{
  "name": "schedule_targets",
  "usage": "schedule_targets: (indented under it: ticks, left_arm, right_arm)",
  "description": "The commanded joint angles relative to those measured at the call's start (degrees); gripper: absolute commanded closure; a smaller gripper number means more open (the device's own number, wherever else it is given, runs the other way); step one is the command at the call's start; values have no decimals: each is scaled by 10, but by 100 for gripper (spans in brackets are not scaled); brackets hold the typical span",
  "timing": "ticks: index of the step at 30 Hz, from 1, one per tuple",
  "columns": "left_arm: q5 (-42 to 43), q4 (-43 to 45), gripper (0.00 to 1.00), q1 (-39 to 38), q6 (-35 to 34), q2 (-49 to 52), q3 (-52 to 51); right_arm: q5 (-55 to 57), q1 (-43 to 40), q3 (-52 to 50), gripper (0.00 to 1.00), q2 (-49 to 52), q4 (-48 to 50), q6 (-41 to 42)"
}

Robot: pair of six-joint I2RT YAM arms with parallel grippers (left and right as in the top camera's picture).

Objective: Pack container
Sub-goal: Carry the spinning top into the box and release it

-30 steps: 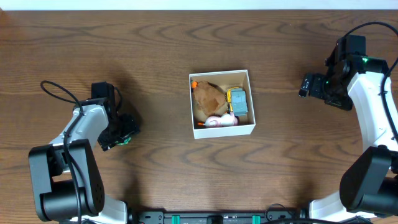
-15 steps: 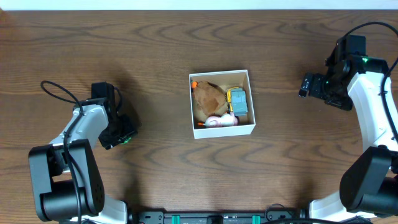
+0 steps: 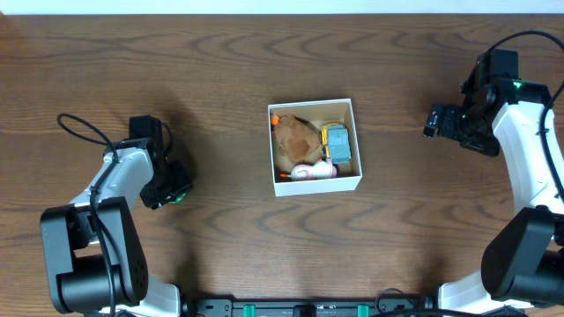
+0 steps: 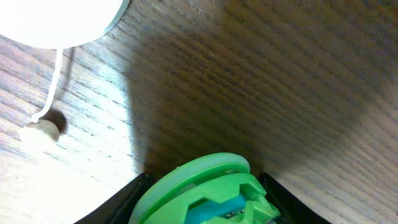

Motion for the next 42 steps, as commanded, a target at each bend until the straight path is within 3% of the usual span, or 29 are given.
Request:
schedule_targets:
  ticks: [1,8,16,23,30,35,42]
  left_arm:
    - [-4,-2,49,4,-1,-15,14]
    - [-4,-2,53,4,-1,-48,14]
    - [-4,-28,57,-31,17,-153,29]
    - [-7,-23,63,-163,51,-248,72]
    - [-54,31,63,-333,135,-259,118]
    - [-54,95,63,-438,215,-229,117]
    - [-53,102,63,-485,220,-128,117]
  right_arm:
    - [-3,-2,-3,1,1,0,-4]
    - [-3,-2,-3,1,1,0,-4]
    - [-3,-2,-3,1,1,3,-4]
    - [-3,-2,-3,1,1,3,-4]
    - [-3,-2,-3,1,1,3,-4]
    - [-3,-2,-3,1,1,3,-4]
    - [-3,-2,-3,1,1,1,-4]
